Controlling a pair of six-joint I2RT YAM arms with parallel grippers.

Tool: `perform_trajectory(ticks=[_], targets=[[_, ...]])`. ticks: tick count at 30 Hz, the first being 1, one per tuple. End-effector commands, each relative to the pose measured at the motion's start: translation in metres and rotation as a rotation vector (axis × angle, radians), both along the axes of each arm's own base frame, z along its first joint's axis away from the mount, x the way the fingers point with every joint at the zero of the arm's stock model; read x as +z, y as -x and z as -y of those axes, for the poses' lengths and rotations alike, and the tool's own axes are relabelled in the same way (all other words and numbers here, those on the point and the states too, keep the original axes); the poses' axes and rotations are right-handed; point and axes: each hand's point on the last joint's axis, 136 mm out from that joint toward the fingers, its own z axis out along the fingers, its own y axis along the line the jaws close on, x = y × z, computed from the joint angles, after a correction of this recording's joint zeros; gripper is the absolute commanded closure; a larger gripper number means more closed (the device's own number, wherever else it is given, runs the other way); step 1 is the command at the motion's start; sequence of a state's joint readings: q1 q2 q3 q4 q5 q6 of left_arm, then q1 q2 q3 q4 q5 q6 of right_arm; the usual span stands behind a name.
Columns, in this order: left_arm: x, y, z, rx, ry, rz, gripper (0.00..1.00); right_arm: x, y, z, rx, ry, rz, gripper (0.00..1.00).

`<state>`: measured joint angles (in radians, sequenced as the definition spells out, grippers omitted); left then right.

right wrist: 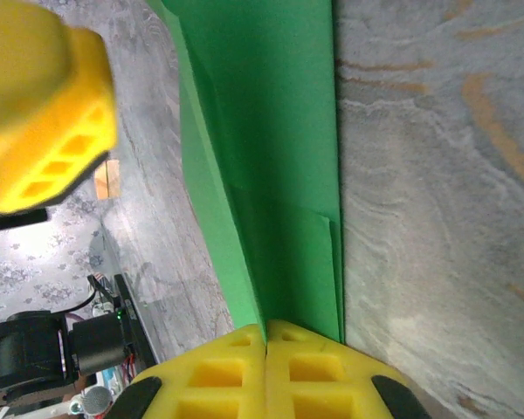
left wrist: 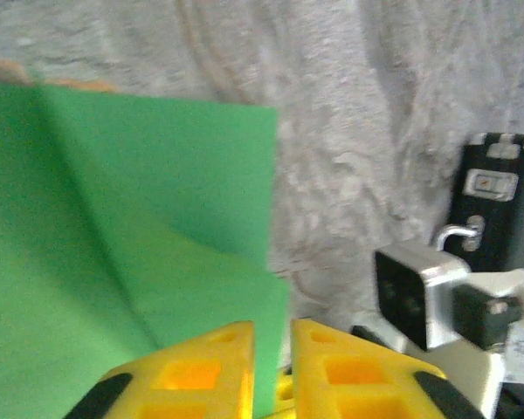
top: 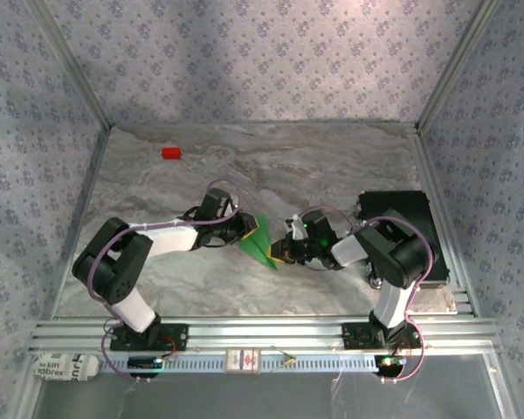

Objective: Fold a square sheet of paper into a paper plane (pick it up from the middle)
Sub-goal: Fourth fold the wing at the center of the table.

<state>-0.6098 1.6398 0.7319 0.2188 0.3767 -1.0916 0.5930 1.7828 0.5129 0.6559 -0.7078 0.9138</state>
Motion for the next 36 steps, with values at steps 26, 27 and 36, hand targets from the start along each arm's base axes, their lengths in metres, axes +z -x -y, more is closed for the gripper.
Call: perform_trajectory(ticks=[26, 27, 36], targets=[[-0.059, 0.04, -0.032, 0.046, -0.139, -0.185, 0.95, -0.038, 0.008, 0.025, -0.109, 0.146, -0.091, 0.97], [-0.059, 0.04, -0.032, 0.047, -0.139, -0.184, 0.95, -0.037, 0.008, 0.025, -0.109, 0.146, -0.089, 0.97], [-0.054, 0.04, -0.033, 0.052, -0.14, -0.174, 0.95, -0.035, 0.009, 0.025, -0.112, 0.155, -0.08, 0.97]])
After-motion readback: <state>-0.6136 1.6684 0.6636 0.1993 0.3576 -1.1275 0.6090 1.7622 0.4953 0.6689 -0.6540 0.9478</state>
